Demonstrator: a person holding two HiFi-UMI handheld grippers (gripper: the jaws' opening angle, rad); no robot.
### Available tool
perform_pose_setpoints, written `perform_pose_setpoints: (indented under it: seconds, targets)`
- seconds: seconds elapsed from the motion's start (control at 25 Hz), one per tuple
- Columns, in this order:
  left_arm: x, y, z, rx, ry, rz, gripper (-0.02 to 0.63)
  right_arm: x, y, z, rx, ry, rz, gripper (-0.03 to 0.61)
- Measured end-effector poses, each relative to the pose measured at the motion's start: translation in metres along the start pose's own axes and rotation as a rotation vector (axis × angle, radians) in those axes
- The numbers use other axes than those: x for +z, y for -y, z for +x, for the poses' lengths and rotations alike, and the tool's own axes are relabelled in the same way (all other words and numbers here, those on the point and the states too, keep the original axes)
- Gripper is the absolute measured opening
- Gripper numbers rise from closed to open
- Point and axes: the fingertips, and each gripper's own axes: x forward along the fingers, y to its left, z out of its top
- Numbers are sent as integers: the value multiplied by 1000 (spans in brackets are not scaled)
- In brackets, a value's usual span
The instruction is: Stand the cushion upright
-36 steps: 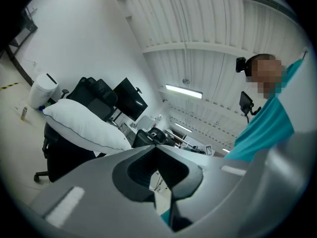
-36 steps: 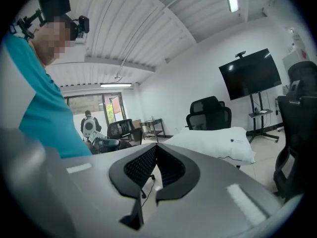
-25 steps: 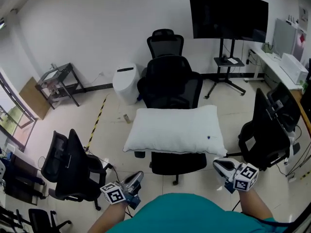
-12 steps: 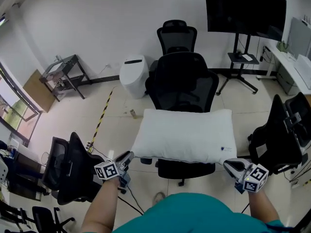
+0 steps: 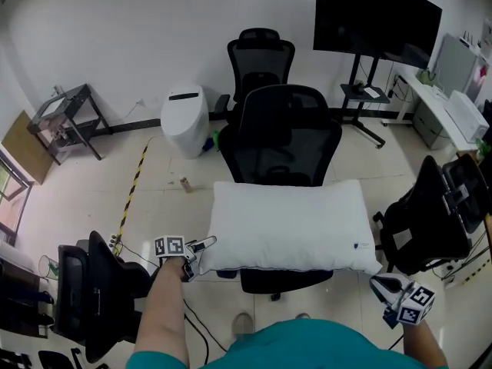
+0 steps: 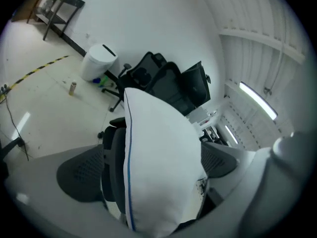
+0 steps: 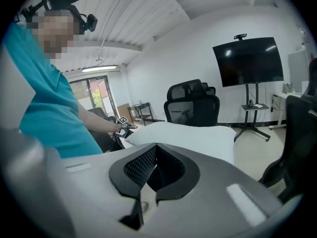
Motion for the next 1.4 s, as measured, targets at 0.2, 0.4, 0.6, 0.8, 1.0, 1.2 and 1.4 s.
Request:
perform_pose_setpoints:
  seconds: [0.2, 0.4, 0.6, 0.8, 1.0, 1.2, 1.4]
  targets:
    - [-16, 1, 57, -90, -184, -3, 603, -13, 7, 1, -38, -35, 58, 3]
    - [-36, 1, 82, -148, -289, -21, 589, -28, 11, 4, -48, -65, 117, 3]
    - [-32, 9, 75, -195, -251, 53, 395, -31, 14, 11, -40, -81, 118, 2]
    - [-27, 24, 74, -123, -242, 218, 160, -24, 13, 19, -21, -76, 105, 3]
    - [-3, 82, 48, -142, -175, 421, 89, -17, 14, 22, -4, -46, 94, 3]
    - [23, 197, 16, -182, -152, 686, 77, -11, 18, 21, 20, 3, 88, 3]
    - [38, 329, 0, -213, -212, 936, 74, 0, 23, 20, 59, 76, 71, 3]
